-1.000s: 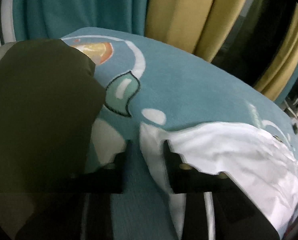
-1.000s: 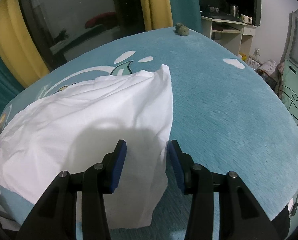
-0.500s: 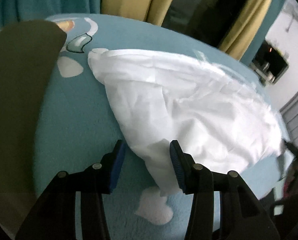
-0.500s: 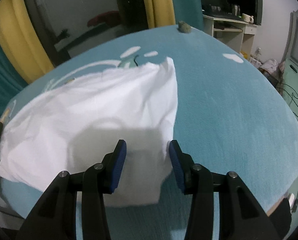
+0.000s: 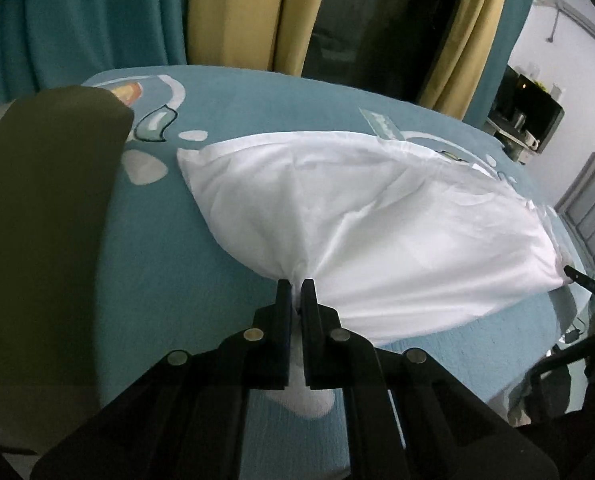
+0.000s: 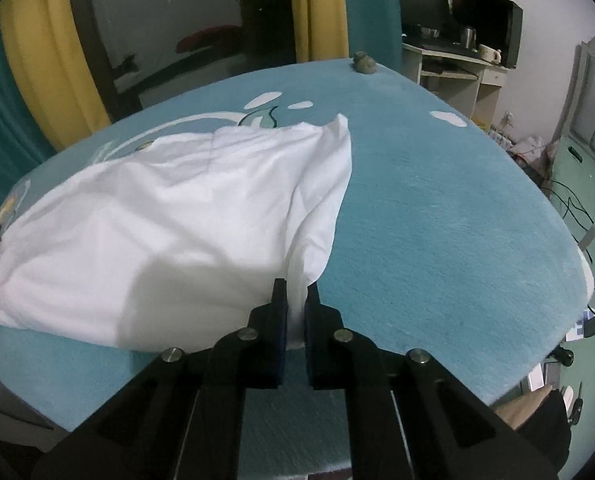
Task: Fold large clothes
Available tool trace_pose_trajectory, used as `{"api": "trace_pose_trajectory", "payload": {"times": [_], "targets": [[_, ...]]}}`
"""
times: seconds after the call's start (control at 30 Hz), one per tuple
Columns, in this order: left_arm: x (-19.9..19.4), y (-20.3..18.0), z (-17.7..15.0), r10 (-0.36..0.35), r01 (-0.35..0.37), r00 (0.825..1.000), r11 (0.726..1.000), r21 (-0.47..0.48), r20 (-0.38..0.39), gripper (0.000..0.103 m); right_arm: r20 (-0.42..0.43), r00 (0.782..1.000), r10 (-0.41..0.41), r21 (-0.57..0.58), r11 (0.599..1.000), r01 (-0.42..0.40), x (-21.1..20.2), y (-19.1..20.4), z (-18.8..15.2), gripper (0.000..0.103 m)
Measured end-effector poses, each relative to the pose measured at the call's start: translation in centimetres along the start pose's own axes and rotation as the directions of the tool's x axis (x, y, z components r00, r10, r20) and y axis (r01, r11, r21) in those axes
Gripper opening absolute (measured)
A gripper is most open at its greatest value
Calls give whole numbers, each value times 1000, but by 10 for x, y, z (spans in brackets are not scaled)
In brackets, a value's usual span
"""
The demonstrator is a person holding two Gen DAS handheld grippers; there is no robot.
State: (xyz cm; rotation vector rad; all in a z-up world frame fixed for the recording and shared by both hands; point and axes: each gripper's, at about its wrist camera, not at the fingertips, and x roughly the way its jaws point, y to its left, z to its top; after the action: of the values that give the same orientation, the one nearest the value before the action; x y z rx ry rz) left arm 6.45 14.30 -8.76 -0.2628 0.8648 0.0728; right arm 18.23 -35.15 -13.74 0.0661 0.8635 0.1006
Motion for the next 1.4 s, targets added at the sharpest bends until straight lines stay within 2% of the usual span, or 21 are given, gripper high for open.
{"api": "trace_pose_trajectory", "payload": {"times": [0.23, 0.5, 0.7, 0.83, 0.97, 1.1, 1.2, 1.23, 1.27, 1.33, 1.4], "targets": [[14, 5, -20, -5, 3, 998, 1000, -28, -61, 5, -15, 999, -28, -17, 999, 28, -2, 0, -7, 6], [17, 6, -18, -26, 24, 998, 999, -37, -61, 6, -31, 997, -65, -33, 997, 64, 2, 6, -9, 8], [-2, -4, -12, 20, -20, 1000, 1000, 19, 22, 11, -39, 994, -103, -40, 994, 102, 0, 7, -10, 21], [-15, -2, -8, 51, -52, 996, 999, 5, 79, 16, -43, 992, -118, -23, 993, 117, -1, 4, -10, 34], [-30, 1, -5, 61, -59, 988, 998, -21, 143, 17, -46, 992, -118, -13, 993, 117, -3, 1, -7, 40], [-53, 3, -3, 87, -75, 968, 995, -60, 237, 18, -38, 991, -130, -3, 991, 130, -6, -2, -3, 51], [-65, 5, -1, 91, -66, 953, 993, -94, 290, 30, -14, 992, -124, 6, 992, 124, -11, -3, -1, 60], [-65, 5, 0, 85, -59, 952, 993, -98, 294, 38, -6, 993, -119, 5, 993, 119, -13, -3, 0, 65], [-65, 4, 2, 75, -46, 953, 994, -102, 294, 40, 2, 993, -114, 2, 993, 114, -14, -2, 0, 67], [-61, 0, 3, 64, -36, 957, 994, -104, 283, 41, 18, 995, -103, 0, 995, 103, -19, -2, -1, 74], [-53, -8, 6, 38, -12, 964, 995, -100, 264, 41, 28, 996, -85, 10, 996, 85, -23, -4, -2, 76]]}}
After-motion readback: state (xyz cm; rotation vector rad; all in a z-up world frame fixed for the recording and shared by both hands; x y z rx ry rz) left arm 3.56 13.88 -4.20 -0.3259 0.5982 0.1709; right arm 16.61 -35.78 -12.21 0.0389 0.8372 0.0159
